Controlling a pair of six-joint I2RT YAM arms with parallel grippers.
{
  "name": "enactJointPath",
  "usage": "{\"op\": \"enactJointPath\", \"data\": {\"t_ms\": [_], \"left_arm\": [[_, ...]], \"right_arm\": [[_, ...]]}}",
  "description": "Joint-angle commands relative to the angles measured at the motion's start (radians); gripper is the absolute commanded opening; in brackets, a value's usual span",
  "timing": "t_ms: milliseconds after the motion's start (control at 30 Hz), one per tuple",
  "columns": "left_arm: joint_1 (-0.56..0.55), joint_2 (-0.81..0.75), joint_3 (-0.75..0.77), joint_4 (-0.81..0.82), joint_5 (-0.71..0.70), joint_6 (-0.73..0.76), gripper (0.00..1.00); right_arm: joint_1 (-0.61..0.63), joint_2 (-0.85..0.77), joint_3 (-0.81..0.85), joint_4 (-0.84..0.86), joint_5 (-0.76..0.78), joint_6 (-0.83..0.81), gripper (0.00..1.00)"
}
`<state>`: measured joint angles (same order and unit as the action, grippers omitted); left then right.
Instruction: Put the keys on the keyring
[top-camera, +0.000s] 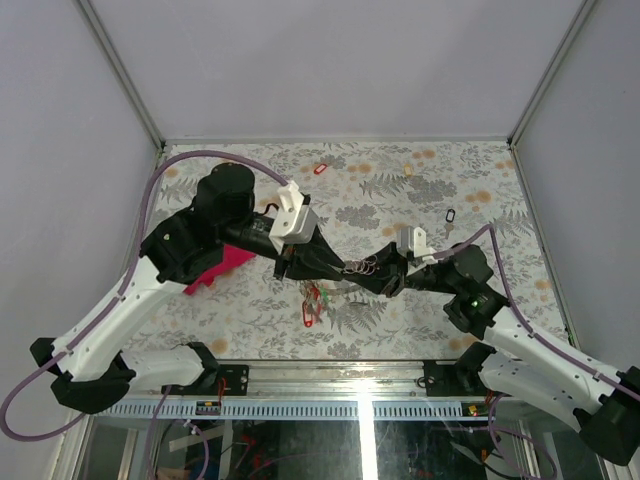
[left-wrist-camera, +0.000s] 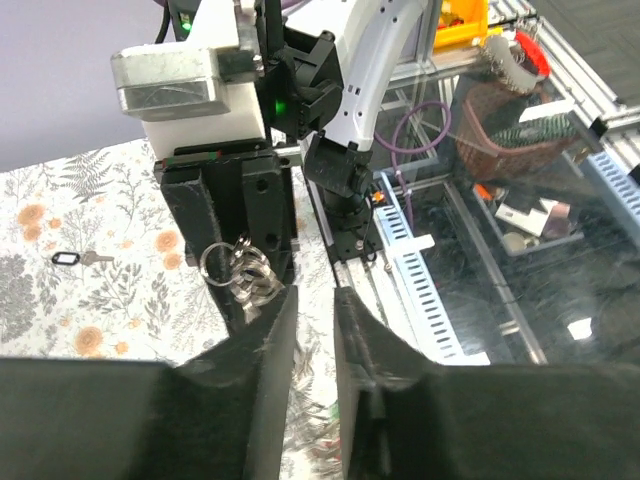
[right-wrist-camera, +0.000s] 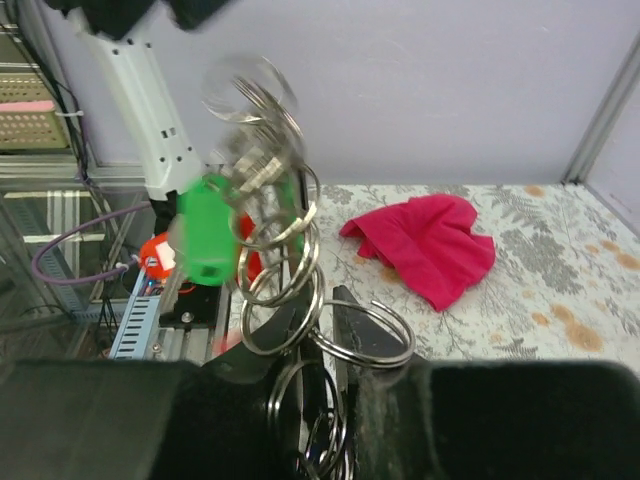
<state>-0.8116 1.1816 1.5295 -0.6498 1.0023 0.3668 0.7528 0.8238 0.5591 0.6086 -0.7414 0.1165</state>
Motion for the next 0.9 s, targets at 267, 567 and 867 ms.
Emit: {"op": "enactJointPath", "data": {"t_ms": [267,567,867], "left_arm": [[-0.01,-0.1,-0.089,0.221,-0.158,-0.12,0.41],[-0.009,-0.111,-0.137,0.159,-0.268,-0.108,0.57],[-0.009,-0.096,-0.194,0.159,-0.29,-0.1,0.79]], "right_arm": [[-0.005,-0.058,0.117,-0.17,0.114,-0.039,0.03],[-0.004,-0.105,0.119,-0.207,0.116,-0.06,0.01],[-0.004,-0.155,0.184,-0.286,0.099,-0.1,0.01]]}}
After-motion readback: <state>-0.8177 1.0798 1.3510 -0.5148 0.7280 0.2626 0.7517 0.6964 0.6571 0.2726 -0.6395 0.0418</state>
